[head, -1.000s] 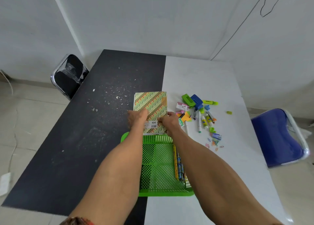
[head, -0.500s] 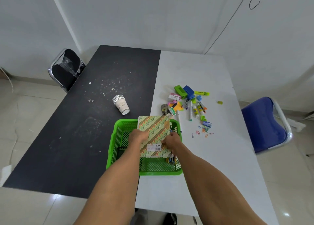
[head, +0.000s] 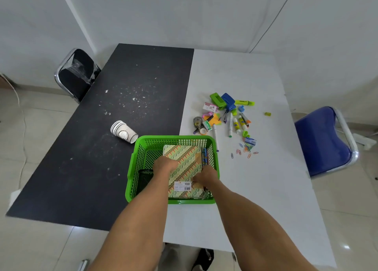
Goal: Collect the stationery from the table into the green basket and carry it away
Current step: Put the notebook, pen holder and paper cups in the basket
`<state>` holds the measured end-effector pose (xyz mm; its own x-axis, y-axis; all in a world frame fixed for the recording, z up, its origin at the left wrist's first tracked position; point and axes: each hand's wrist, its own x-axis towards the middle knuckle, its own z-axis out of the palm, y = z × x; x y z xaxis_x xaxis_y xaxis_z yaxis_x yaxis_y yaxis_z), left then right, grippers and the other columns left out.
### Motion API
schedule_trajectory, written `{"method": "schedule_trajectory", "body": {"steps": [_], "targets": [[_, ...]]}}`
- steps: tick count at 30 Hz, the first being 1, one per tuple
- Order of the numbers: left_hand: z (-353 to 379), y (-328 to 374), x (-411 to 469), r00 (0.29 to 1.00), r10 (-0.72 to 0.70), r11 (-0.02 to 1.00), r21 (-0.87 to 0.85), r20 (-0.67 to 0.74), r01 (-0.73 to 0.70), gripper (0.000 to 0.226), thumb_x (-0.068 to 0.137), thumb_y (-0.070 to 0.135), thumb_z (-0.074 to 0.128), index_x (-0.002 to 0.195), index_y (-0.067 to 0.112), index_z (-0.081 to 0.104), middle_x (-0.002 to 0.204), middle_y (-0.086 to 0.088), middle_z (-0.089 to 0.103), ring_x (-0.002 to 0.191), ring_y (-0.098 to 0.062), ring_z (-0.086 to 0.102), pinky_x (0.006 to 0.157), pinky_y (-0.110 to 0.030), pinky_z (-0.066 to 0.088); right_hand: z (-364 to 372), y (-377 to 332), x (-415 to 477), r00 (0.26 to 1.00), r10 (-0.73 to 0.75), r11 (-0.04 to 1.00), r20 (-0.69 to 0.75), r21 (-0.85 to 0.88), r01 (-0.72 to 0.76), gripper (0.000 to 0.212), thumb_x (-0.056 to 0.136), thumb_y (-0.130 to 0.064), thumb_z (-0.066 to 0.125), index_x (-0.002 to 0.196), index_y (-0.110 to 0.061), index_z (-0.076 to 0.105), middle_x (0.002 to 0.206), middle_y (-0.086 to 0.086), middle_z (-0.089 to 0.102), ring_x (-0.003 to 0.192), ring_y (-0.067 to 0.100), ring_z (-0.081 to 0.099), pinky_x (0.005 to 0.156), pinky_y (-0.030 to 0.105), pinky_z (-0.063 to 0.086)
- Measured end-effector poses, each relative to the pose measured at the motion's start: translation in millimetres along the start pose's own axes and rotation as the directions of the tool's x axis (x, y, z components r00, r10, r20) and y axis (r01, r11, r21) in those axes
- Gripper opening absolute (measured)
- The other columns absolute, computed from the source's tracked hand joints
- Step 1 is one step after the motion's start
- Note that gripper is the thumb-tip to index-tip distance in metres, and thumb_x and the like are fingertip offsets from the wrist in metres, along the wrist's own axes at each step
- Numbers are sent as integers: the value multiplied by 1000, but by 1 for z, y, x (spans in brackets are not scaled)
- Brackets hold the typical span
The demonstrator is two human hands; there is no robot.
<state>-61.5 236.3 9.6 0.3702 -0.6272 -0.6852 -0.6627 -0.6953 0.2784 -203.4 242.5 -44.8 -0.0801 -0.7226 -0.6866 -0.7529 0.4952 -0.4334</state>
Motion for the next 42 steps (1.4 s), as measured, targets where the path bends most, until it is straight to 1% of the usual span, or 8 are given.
{"method": "schedule_trajectory", "body": {"steps": [6,10,18,22,26,32,36,42], "targets": [[7,3,5,999,4,1000,6,-48,-4,45,94,20,53,133,-2,48,129,-14,57,110,-26,60,74,-25,45,2,1,4,1000,7,998,-3,-56,-8,43,85,-22,72,116,0,52,112,11,62,90,21,56,72,23,46],[15,5,7,997,1,999,-41,-76,-4,42,94,14,55,132,-3,49,125,-15,59,80,-20,51,70,-21,43,-1,-1,4,999,-25,991,-29,-129,21,35,90,-15,62,118,1,52,115,12,61,98,23,60,74,23,47],[21,12,6,991,-59,983,-177,-122,37,26,90,16,64,109,-1,59,107,-13,62,78,-24,57,60,-29,48,-4,-3,3,999,-27,985,-35,-174,20,36,85,-14,68,115,0,54,94,5,56,79,17,53,67,20,47],[23,16,6,980,-110,969,-237,-166,68,20,90,19,65,99,2,60,76,-5,52,66,-20,53,69,-32,54,-3,-3,4,1000,-17,989,-21,-149,13,38,85,-15,69,115,1,53,109,10,62,82,19,52,69,22,46],[27,16,6,978,-74,976,-217,-197,30,17,90,17,64,96,1,60,89,-8,60,76,-24,59,77,-35,56,2,-3,-1,999,-42,982,-4,-186,41,29,87,-13,65,111,1,57,99,10,60,81,19,52,68,22,47],[25,5,5,976,83,978,-173,-203,-119,12,90,12,63,93,1,61,92,-13,66,71,-21,61,50,-23,45,9,-14,-13,997,-75,968,-21,-243,68,16,88,-16,61,97,-4,56,94,8,59,80,19,56,69,23,52],[16,-6,7,963,111,963,-214,-245,-165,26,91,12,62,69,9,48,77,-7,55,60,-15,49,46,-23,37,15,-25,-23,990,-58,982,-133,-184,32,23,89,-16,59,108,-3,58,106,11,65,94,25,64,79,32,56],[-28,-44,-11,821,159,856,-339,-548,-391,21,97,17,51,104,11,69,96,-10,71,79,-23,64,65,-29,50,40,-81,-58,790,-507,856,-344,-306,416,49,86,-7,50,135,-10,43,131,10,50,121,27,45,95,38,46]]}}
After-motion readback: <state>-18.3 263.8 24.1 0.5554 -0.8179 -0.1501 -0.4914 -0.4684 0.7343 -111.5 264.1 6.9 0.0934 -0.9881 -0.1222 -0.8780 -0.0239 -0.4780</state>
